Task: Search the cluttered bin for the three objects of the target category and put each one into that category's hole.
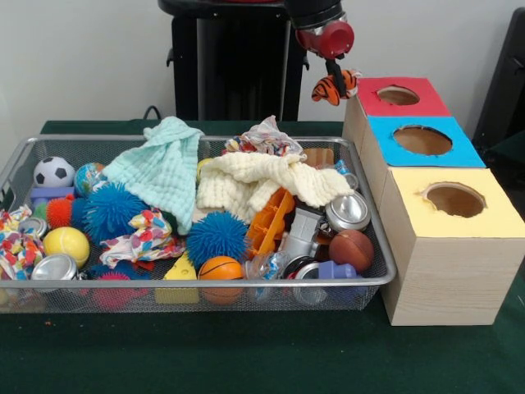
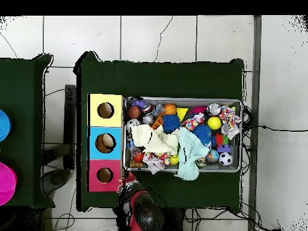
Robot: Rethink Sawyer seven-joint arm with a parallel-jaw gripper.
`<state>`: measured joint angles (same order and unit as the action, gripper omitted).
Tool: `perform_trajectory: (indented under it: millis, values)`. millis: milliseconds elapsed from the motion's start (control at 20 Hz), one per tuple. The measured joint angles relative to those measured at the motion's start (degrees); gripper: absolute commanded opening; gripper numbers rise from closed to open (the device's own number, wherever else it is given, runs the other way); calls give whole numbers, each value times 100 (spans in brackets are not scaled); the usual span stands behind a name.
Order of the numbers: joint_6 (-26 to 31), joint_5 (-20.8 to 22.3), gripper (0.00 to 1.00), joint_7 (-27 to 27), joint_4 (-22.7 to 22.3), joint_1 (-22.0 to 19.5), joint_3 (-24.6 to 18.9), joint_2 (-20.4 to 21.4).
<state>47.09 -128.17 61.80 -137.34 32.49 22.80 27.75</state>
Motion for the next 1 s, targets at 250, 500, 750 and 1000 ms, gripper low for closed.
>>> perform_trajectory:
  millis: [250,500,750,1000]
  values:
    - [0,-87,0,0,0,26,-2,-44]
    - [-1,-149,0,0,1,101,-1,-98]
    - [-4,-178,0,0,0,234,78,-97]
    - [-5,-217,0,0,0,354,132,-97]
